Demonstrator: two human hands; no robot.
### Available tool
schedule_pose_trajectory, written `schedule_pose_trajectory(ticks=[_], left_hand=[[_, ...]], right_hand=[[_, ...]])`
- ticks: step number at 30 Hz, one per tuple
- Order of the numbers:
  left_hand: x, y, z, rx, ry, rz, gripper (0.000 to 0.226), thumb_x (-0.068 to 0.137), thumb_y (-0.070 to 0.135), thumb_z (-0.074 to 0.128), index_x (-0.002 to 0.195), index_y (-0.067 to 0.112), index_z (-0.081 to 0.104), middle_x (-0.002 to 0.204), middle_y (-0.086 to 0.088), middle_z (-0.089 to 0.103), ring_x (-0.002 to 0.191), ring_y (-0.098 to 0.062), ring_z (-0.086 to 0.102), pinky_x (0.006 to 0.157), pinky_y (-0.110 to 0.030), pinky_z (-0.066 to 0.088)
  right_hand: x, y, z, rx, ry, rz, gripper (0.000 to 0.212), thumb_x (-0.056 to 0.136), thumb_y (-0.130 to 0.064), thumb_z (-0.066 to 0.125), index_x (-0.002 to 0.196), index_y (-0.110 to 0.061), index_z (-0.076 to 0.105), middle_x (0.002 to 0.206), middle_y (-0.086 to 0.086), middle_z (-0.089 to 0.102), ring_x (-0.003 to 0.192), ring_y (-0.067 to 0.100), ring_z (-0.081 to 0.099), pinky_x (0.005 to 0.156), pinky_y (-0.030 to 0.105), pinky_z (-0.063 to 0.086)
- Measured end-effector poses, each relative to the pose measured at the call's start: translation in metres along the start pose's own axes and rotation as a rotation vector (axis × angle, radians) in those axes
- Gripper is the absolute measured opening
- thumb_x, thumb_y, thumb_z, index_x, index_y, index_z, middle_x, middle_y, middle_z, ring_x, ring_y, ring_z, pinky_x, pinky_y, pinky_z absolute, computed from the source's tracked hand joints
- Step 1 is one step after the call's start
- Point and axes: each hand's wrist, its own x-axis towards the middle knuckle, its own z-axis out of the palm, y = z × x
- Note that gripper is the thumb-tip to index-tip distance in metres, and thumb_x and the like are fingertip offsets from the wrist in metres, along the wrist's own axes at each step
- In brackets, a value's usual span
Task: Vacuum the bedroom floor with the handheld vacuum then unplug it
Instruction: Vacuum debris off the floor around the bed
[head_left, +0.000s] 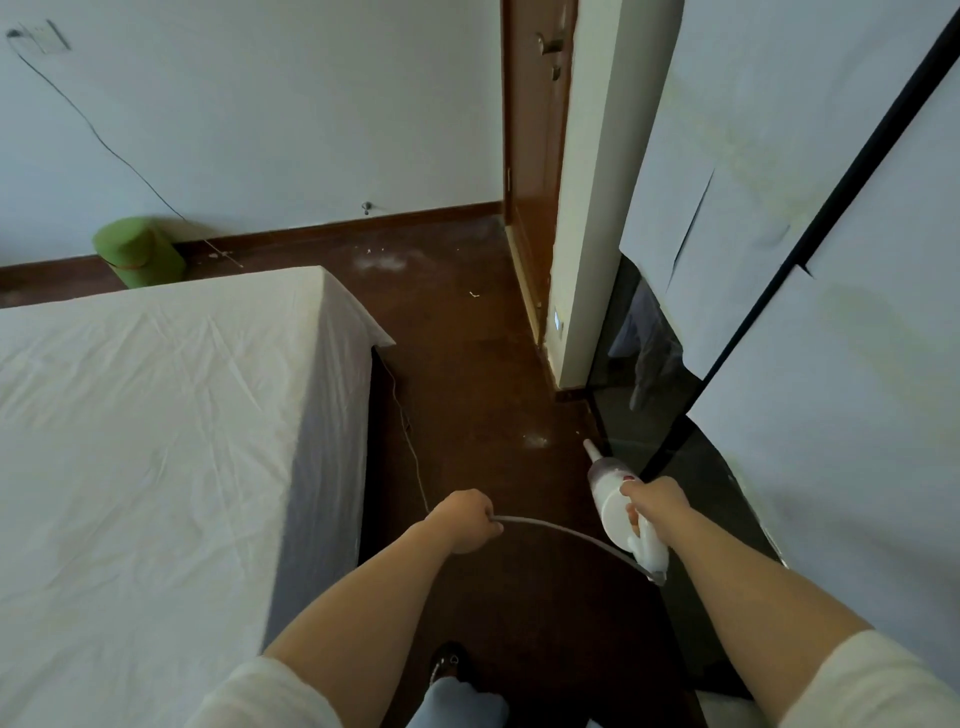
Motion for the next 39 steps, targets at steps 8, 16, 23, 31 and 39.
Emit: schedule_pose_trajectory(ticks=[8,16,23,31,39], left_hand=[[0.018,-0.038,-0.044,0.028,-0.001,0.046,0.029,0.096,0.031,0.051,0.114,0.010,0.060,0.115,-0.008,0.061,0.105,-0.022,0.059,0.083,-0.027,0.046],[0.032,-0.059,-0.073,0.030,0.019,0.062,0.029,0.096,0.028,0.050,0.117,0.010,0.059,0.114,-0.007,0.060,0.104,-0.019,0.059,0.085,-0.027,0.046],[0.037,-0.057,-0.078,0.007,0.045,0.029,0.029,0.095,0.028,0.052,0.117,0.011,0.059,0.116,-0.007,0.061,0.104,-0.019,0.059,0.084,-0.026,0.046],[0.047,-0.017,-0.069,-0.027,0.019,0.043,0.029,0.095,0.030,0.051,0.115,0.010,0.060,0.105,-0.005,0.061,0.090,-0.015,0.057,0.074,-0.023,0.044],[0.045,-0.007,-0.053,0.000,0.004,0.021,0.027,0.095,0.032,0.052,0.109,0.011,0.061,0.095,0.000,0.056,0.086,-0.013,0.054,0.073,-0.023,0.043]], right_hand=[[-0.008,-0.035,0.040,0.050,-0.027,-0.058,0.023,0.094,-0.018,0.056,0.108,-0.001,0.053,0.077,0.011,0.061,0.084,0.025,0.059,0.098,0.041,0.046],[-0.020,-0.061,0.066,-0.002,-0.133,-0.125,0.011,0.093,-0.016,0.056,0.092,-0.007,0.061,0.060,0.006,0.053,0.056,0.016,0.051,0.051,0.026,0.044],[-0.013,-0.070,0.062,0.026,-0.100,-0.137,0.014,0.093,-0.014,0.054,0.080,-0.009,0.057,0.058,0.007,0.053,0.057,0.019,0.050,0.066,0.034,0.047],[0.010,-0.068,0.024,0.033,-0.020,-0.093,0.027,0.096,-0.016,0.049,0.074,-0.002,0.056,0.060,0.008,0.055,0.076,0.023,0.057,0.097,0.038,0.042],[0.027,-0.061,0.002,0.000,-0.023,-0.027,0.033,0.093,-0.010,0.053,0.120,0.010,0.055,0.101,0.020,0.064,0.108,0.033,0.056,0.101,0.041,0.042]])
